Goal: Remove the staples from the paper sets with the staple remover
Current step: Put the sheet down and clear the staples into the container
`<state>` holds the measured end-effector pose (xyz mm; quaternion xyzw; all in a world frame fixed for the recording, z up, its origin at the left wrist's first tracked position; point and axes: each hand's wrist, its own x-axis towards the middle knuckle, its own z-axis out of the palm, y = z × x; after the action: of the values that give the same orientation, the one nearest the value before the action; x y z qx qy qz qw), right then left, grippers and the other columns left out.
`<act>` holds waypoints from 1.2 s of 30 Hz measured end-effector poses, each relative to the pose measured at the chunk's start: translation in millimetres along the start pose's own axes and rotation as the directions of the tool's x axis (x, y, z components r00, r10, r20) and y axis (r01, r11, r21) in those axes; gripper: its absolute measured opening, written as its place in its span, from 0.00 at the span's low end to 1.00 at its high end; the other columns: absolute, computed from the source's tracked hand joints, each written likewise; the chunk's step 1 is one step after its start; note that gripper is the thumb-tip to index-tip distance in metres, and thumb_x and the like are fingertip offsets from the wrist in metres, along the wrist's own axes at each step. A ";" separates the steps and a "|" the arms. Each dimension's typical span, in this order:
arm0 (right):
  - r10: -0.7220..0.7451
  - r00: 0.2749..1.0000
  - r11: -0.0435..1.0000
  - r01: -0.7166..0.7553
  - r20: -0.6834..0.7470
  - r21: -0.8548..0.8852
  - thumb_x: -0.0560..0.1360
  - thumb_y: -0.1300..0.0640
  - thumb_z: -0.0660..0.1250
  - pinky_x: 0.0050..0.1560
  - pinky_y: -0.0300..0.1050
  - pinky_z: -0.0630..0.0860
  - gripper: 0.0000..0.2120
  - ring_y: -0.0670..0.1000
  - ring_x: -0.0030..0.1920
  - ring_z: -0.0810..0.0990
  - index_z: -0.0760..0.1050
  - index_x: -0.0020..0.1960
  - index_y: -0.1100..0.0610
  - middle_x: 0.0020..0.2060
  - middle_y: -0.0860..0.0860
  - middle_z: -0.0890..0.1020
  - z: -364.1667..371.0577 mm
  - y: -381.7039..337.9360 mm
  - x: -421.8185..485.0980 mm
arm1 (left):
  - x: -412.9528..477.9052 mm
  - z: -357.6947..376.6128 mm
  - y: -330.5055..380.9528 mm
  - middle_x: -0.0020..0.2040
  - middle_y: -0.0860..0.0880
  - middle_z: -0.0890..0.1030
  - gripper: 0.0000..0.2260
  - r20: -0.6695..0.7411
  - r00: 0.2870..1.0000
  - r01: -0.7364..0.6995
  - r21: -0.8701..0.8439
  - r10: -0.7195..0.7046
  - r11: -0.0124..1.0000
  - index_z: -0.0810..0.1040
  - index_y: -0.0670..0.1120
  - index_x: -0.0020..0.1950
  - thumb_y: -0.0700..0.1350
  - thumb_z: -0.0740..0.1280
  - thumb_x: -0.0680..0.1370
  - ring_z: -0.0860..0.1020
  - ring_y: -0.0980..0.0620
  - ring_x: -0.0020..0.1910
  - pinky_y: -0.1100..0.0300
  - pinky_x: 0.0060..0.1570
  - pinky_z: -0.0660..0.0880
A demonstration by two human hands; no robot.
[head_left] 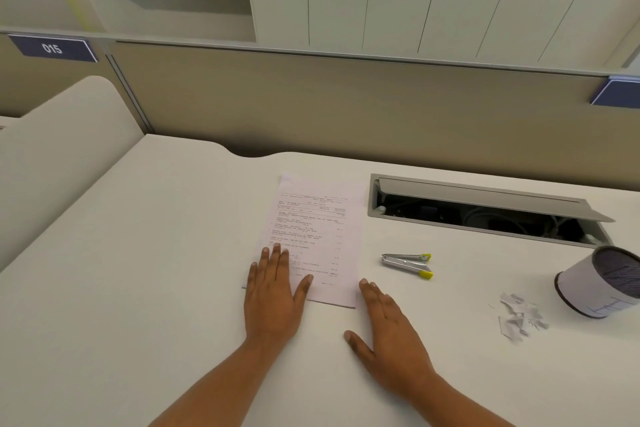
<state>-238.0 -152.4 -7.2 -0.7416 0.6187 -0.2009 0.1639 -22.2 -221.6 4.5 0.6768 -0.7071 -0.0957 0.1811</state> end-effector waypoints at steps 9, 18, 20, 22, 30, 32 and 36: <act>0.101 0.994 0.989 -0.097 -0.034 0.112 0.76 0.47 0.64 0.69 0.38 0.66 0.21 0.40 0.72 0.66 0.73 0.68 0.46 0.72 0.39 0.69 -24.6 5.0 -81.2 | -85.2 25.3 68.6 0.78 0.50 0.64 0.37 0.112 0.973 -0.184 -0.163 0.203 0.969 0.65 0.47 0.76 0.69 0.41 0.78 0.58 0.52 0.78 0.59 0.75 0.45; 0.389 0.919 0.897 -0.361 -0.066 0.257 0.75 0.53 0.69 0.64 0.42 0.72 0.17 0.44 0.61 0.77 0.77 0.63 0.49 0.63 0.43 0.78 -96.2 60.0 -127.9 | -114.1 51.2 120.3 0.79 0.50 0.63 0.34 0.159 0.941 -0.293 -0.057 0.298 0.955 0.66 0.46 0.76 0.66 0.50 0.78 0.58 0.50 0.79 0.51 0.76 0.50; 0.440 0.892 0.875 -0.401 -0.101 0.272 0.74 0.55 0.70 0.61 0.47 0.76 0.17 0.46 0.57 0.79 0.77 0.62 0.51 0.60 0.45 0.79 -111.6 79.9 -128.0 | -115.2 52.2 123.1 0.79 0.50 0.63 0.33 0.139 0.947 -0.286 -0.051 0.290 0.957 0.66 0.46 0.76 0.65 0.52 0.78 0.59 0.50 0.79 0.50 0.76 0.51; 0.486 0.862 0.857 -0.437 -0.144 0.274 0.72 0.57 0.72 0.56 0.49 0.78 0.18 0.47 0.51 0.80 0.77 0.61 0.53 0.58 0.47 0.80 -128.1 96.7 -122.1 | -115.3 51.9 123.9 0.78 0.50 0.64 0.33 0.134 0.949 -0.282 -0.041 0.285 0.959 0.67 0.46 0.75 0.65 0.53 0.77 0.59 0.50 0.78 0.49 0.76 0.52; 0.564 0.825 0.825 -0.560 -0.043 0.071 0.68 0.46 0.76 0.59 0.47 0.73 0.32 0.55 0.56 0.80 0.72 0.68 0.52 0.63 0.55 0.76 -175.5 151.0 -75.3 | -116.1 53.8 128.1 0.78 0.52 0.66 0.32 0.115 0.959 -0.259 -0.009 0.258 0.966 0.68 0.48 0.74 0.65 0.53 0.77 0.61 0.52 0.78 0.50 0.76 0.54; 0.530 0.846 0.848 -0.531 0.049 -0.009 0.66 0.43 0.77 0.63 0.49 0.71 0.39 0.56 0.63 0.76 0.67 0.73 0.52 0.65 0.56 0.73 -180.1 155.2 -62.7 | -113.5 53.5 128.5 0.78 0.52 0.66 0.31 0.121 0.961 -0.248 -0.011 0.248 0.969 0.69 0.48 0.74 0.65 0.54 0.77 0.61 0.52 0.78 0.50 0.76 0.54; 0.484 0.861 0.873 -0.460 0.157 -0.164 0.68 0.38 0.74 0.61 0.51 0.73 0.41 0.58 0.62 0.76 0.63 0.75 0.49 0.66 0.56 0.70 -177.8 158.0 -46.0 | -115.3 52.4 128.9 0.78 0.53 0.65 0.30 0.125 0.962 -0.247 0.004 0.244 0.969 0.68 0.49 0.74 0.64 0.54 0.77 0.60 0.52 0.78 0.50 0.77 0.54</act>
<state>-468.7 -134.7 64.6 -0.5917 0.7737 -0.0440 0.2219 -159.2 -104.6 -9.0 0.5785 -0.7962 -0.1076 0.1409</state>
